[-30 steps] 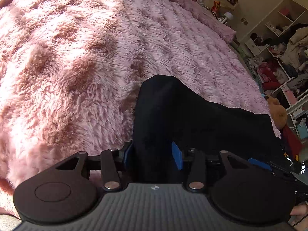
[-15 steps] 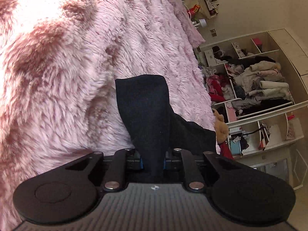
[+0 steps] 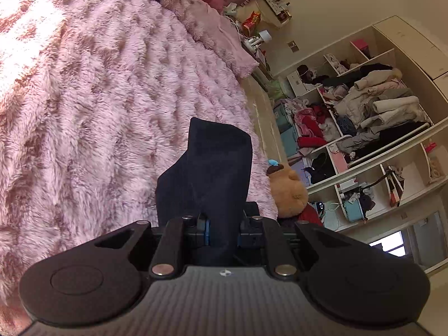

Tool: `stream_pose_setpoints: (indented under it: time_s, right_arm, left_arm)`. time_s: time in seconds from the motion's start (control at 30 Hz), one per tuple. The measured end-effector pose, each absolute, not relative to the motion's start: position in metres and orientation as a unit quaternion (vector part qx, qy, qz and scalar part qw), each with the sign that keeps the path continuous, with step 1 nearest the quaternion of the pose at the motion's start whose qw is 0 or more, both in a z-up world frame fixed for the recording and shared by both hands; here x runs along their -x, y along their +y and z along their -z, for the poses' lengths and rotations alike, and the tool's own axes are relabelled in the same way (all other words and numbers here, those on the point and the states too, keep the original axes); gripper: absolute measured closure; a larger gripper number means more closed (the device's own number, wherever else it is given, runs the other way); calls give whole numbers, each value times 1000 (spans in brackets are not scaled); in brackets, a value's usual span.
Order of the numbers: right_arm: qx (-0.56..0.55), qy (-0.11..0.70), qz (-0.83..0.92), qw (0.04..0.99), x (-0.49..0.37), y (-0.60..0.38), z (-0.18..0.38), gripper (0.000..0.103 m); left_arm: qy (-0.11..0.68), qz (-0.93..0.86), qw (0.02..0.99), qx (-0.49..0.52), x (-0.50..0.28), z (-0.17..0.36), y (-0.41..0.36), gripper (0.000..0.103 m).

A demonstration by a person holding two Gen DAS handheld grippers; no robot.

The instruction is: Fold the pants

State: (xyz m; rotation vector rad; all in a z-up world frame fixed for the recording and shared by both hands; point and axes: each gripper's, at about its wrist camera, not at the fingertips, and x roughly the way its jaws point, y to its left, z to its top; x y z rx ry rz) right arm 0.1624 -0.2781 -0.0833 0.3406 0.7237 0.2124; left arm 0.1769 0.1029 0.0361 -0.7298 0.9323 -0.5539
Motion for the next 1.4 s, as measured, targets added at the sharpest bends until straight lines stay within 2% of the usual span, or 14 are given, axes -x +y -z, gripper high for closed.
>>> stream_pose_setpoints:
  time_s: [0.13, 0.33, 0.57, 0.6, 0.67, 0.7, 0.73, 0.77, 0.93, 1.07, 1.17, 1.23, 1.33, 1.4]
  right_arm:
    - [-149, 307, -52, 939, -148, -315, 71, 62]
    - [-291, 256, -22, 922, -124, -381, 81, 64]
    - [-310, 191, 49, 930, -104, -407, 77, 64]
    - [-324, 177, 61, 927, -99, -414, 78, 64]
    - [-333, 164, 77, 925, -95, -421, 79, 64]
    - [-338, 158, 89, 923, -93, -425, 80, 64]
    - [-346, 152, 95, 921, -91, -428, 80, 64]
    - [-361, 142, 101, 916, -88, -433, 81, 64]
    - [-389, 120, 103, 907, -82, -444, 82, 64]
    - [-386, 111, 33, 915, -86, -435, 73, 64]
    - [-357, 120, -54, 925, -90, -416, 56, 61]
    - [-322, 139, -94, 932, -87, -400, 46, 54]
    - [-248, 185, -124, 943, -73, -365, 39, 37]
    - [-186, 212, -126, 951, -58, -343, 40, 32]
  left_arm:
    - [452, 246, 788, 337, -178, -56, 47, 87]
    - [472, 187, 803, 311, -179, -35, -65, 87]
    - [486, 120, 833, 235, -174, 19, -172, 86]
    - [491, 117, 837, 212, -172, 23, -183, 83]
    - [489, 136, 842, 185, -167, 22, -198, 67]
    - [481, 159, 845, 172, -162, 18, -204, 47]
    - [471, 186, 847, 159, -156, 11, -210, 39]
    - [460, 212, 849, 149, -149, 3, -215, 39]
    - [419, 333, 825, 184, -122, -45, -194, 39]
    - [391, 310, 848, 179, -110, -77, -133, 33]
    - [382, 248, 875, 163, -113, -73, -75, 33]
    - [399, 196, 877, 183, -118, -57, -40, 38]
    - [416, 182, 869, 198, -121, -31, -4, 38]
    - [417, 184, 868, 198, -117, -15, 8, 38]
